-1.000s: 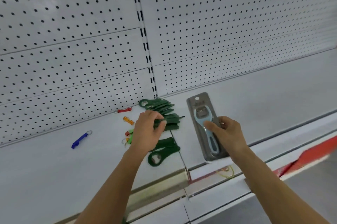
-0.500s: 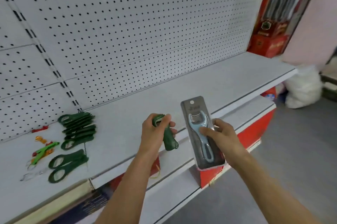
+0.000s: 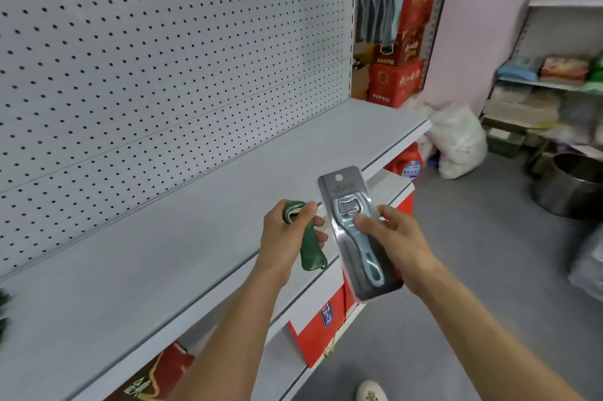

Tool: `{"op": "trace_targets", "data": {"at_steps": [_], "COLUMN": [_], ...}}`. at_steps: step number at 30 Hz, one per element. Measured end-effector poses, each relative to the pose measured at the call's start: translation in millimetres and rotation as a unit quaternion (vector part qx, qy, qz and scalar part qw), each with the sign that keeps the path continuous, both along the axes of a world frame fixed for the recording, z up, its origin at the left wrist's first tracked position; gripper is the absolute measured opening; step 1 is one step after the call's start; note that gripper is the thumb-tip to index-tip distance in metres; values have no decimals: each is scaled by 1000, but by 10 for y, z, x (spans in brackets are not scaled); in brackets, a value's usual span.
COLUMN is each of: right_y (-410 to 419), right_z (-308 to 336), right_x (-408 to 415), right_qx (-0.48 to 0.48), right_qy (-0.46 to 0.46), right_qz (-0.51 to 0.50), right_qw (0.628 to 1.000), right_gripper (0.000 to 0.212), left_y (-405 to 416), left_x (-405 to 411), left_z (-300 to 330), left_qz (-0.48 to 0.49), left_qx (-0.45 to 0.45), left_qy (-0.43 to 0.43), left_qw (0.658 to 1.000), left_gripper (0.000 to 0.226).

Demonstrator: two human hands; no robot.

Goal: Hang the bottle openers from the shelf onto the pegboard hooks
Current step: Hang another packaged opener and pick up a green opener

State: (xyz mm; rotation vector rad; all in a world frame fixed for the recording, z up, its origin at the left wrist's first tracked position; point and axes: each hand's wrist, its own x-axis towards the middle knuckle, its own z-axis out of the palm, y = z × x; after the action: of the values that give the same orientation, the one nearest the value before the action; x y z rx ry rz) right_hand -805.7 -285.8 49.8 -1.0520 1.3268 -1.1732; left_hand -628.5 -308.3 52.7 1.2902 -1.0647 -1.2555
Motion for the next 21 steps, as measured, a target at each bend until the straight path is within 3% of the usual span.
{"op": "trace_targets", "data": {"at_steps": [9, 21], "right_y": [-1327, -2741], "right_z": [116, 341], "right_x": [-1030, -1870], "right_qx": [-11, -54], "right_qy": [-3, -63], "right_qz": [-2, 17], "right_qw": [1000, 996], "right_gripper": [24, 15], "left_y": [-1280, -2457], "left_x": [-997, -1820], "left_z": [116, 434], "left_qz": [3, 30], "left_qx": [-6, -44], "left_qy": [29, -4], "left_qw": [1000, 999], "left_gripper": [24, 22]}}
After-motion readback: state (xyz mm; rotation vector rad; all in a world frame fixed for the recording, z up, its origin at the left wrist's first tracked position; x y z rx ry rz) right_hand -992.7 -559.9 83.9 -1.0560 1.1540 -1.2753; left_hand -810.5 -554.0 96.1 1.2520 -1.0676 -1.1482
